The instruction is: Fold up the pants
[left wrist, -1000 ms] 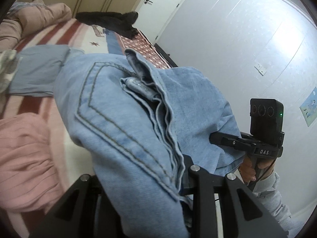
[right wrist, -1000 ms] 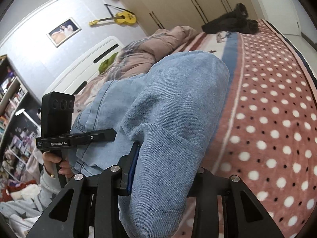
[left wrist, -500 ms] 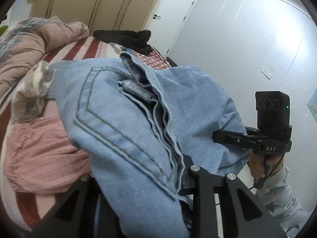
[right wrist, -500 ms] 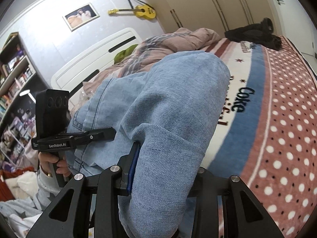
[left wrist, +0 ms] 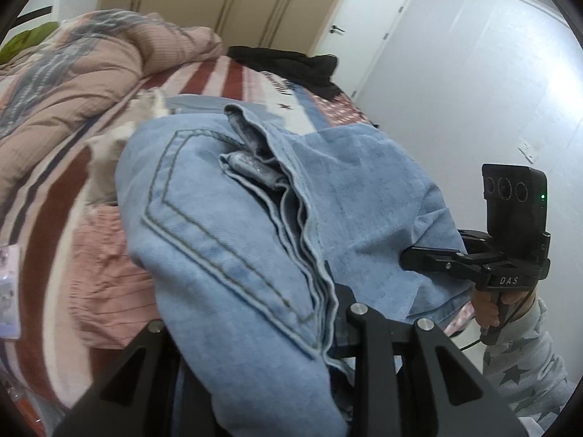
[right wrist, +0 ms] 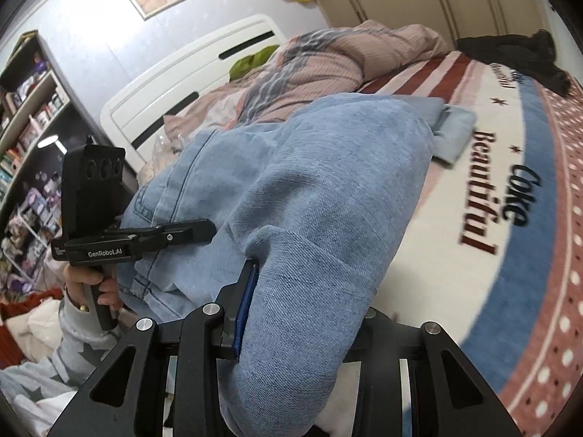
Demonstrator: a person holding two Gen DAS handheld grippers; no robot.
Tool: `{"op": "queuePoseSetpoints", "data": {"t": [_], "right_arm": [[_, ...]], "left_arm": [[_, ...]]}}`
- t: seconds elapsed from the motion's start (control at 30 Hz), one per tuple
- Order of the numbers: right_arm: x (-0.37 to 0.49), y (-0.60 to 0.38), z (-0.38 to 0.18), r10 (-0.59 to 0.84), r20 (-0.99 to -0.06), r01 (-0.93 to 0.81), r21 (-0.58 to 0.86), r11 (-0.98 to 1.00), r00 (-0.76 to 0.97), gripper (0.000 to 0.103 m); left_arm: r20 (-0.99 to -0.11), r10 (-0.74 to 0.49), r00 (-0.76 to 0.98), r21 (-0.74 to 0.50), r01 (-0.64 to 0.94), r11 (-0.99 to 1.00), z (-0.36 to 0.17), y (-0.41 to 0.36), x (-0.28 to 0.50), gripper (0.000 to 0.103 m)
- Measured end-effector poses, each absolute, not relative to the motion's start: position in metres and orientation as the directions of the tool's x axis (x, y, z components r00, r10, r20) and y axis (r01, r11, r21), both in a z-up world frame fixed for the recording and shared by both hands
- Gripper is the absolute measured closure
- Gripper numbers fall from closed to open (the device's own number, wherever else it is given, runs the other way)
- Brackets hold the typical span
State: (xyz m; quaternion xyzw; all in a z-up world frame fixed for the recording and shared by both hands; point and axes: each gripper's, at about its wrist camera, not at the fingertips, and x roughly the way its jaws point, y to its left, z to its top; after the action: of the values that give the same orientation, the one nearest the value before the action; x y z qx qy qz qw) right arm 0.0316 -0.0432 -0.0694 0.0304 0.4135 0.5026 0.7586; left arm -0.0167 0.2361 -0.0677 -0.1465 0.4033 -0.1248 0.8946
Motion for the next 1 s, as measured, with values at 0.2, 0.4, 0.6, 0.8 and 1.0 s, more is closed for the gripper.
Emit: {"op": "queuePoseSetpoints", "data": {"t": [0.2,0.4,0.6,0.8,1.0], "right_arm": [[0.038,0.006,-0.077,0.78,-0.617,-0.752,0.462,0.47,0.109,0.074],[0.041,0.046,-0.085,0.76,-0.644,-0.761,0.45,0.468,0.086,0.074],[0.051,0.068,-0.095,0.742,-0.666,-0.755,0.445,0.481,0.081,0.074],[0.066,0.078,-0.105,0.712,-0.694,-0.734,0.428,0.526,0.105,0.074],[0.074,0.091,-0.129,0.682,-0.726,-0.731,0.415,0.541,0.093,0.074]], "left_arm": [[-0.712,-0.298,0.636,-0.352,0.043,0.935,-0.076,0.277,-0.014,0.078],[-0.746,-0.261,0.612,-0.325,0.008,0.946,-0.086,0.308,-0.004,0.078],[-0.757,-0.261,0.598,-0.325,0.002,0.946,-0.098,0.328,0.02,0.077],[-0.785,-0.288,0.549,-0.342,0.003,0.94,-0.117,0.336,0.046,0.076],[-0.808,-0.279,0.519,-0.334,-0.013,0.943,-0.14,0.346,0.061,0.07]]}}
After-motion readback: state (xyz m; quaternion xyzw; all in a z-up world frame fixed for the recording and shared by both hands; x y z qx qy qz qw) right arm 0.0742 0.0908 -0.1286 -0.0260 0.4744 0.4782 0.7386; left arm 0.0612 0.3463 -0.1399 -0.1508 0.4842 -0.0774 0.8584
